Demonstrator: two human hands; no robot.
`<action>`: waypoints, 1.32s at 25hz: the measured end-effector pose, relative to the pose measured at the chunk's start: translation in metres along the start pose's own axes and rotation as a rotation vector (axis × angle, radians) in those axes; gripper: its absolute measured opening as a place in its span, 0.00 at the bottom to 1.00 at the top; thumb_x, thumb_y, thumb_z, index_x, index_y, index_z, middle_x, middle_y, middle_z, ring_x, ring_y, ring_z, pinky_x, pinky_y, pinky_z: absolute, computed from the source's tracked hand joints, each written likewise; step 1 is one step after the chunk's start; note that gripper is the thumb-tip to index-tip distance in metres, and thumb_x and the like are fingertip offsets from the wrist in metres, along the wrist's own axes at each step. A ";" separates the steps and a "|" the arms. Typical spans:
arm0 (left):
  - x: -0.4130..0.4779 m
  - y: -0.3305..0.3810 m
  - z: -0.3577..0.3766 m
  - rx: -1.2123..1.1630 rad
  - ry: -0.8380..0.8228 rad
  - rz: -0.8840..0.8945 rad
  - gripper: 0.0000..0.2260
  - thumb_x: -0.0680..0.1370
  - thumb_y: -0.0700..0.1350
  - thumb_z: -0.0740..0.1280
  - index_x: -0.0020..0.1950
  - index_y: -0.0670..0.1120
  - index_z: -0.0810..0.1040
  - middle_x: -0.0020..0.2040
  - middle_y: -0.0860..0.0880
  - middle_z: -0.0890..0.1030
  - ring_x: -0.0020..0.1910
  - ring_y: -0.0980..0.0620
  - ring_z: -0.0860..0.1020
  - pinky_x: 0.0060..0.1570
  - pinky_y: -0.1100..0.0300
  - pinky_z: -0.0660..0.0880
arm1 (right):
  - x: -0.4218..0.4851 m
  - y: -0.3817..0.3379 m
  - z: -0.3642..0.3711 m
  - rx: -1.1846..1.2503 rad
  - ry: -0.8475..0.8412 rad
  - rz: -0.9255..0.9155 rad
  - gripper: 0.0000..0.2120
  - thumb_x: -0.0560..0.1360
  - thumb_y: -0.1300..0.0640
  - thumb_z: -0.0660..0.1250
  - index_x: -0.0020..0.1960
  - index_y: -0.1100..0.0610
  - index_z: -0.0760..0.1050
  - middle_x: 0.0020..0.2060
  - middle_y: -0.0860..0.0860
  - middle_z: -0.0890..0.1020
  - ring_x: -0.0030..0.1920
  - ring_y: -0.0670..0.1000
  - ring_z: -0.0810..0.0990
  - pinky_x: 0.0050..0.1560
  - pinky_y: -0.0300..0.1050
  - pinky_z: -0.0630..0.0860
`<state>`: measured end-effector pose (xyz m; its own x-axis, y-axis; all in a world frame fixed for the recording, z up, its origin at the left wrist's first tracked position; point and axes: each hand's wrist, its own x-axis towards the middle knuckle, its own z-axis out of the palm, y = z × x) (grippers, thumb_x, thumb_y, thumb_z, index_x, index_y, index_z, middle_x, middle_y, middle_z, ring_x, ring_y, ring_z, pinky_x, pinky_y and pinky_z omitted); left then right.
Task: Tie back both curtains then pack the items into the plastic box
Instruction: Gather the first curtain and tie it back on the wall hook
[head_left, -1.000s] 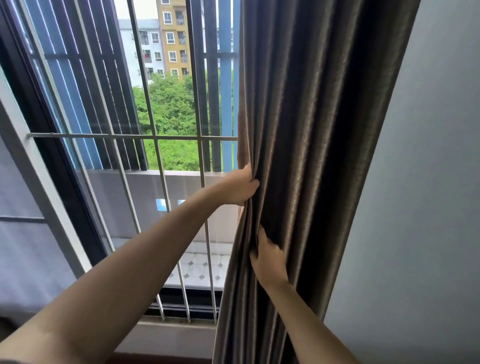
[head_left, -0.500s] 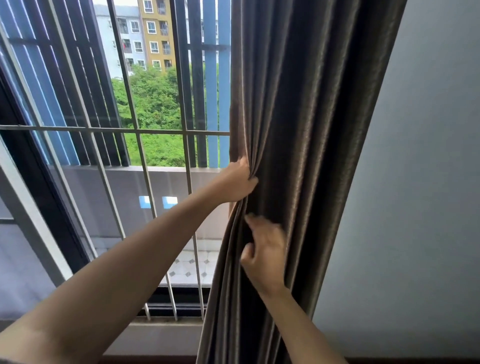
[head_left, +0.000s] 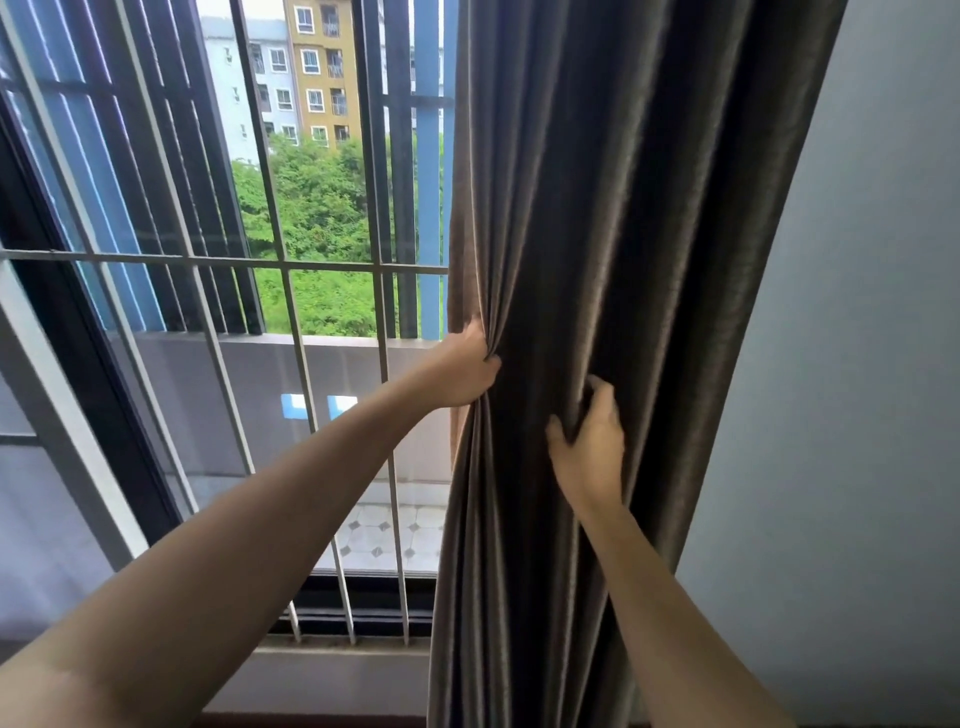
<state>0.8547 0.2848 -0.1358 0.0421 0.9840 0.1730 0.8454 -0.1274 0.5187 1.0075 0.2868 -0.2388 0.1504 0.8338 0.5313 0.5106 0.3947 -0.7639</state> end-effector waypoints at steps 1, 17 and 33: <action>0.002 0.002 0.002 0.003 0.006 -0.009 0.23 0.80 0.41 0.55 0.74 0.38 0.55 0.61 0.35 0.74 0.56 0.39 0.75 0.47 0.55 0.70 | -0.005 0.000 0.004 0.028 -0.090 0.008 0.26 0.75 0.62 0.66 0.69 0.52 0.60 0.60 0.55 0.77 0.56 0.54 0.79 0.59 0.53 0.77; 0.008 0.022 0.027 -0.006 0.094 0.142 0.19 0.74 0.51 0.65 0.60 0.42 0.69 0.47 0.45 0.78 0.46 0.44 0.78 0.48 0.52 0.77 | -0.042 0.021 0.022 -0.185 -0.402 -0.117 0.27 0.66 0.63 0.65 0.65 0.56 0.68 0.58 0.54 0.77 0.63 0.55 0.73 0.66 0.47 0.69; 0.012 0.018 0.025 -0.028 0.026 0.103 0.15 0.79 0.42 0.57 0.65 0.39 0.66 0.52 0.41 0.75 0.48 0.45 0.72 0.47 0.57 0.67 | 0.003 0.021 0.014 -0.113 -0.330 0.073 0.30 0.75 0.67 0.62 0.74 0.56 0.59 0.62 0.56 0.77 0.62 0.55 0.77 0.65 0.47 0.72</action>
<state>0.8840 0.2977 -0.1449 0.1141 0.9619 0.2483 0.8223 -0.2317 0.5198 1.0064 0.3028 -0.2584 -0.0823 0.9453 0.3156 0.6018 0.2995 -0.7403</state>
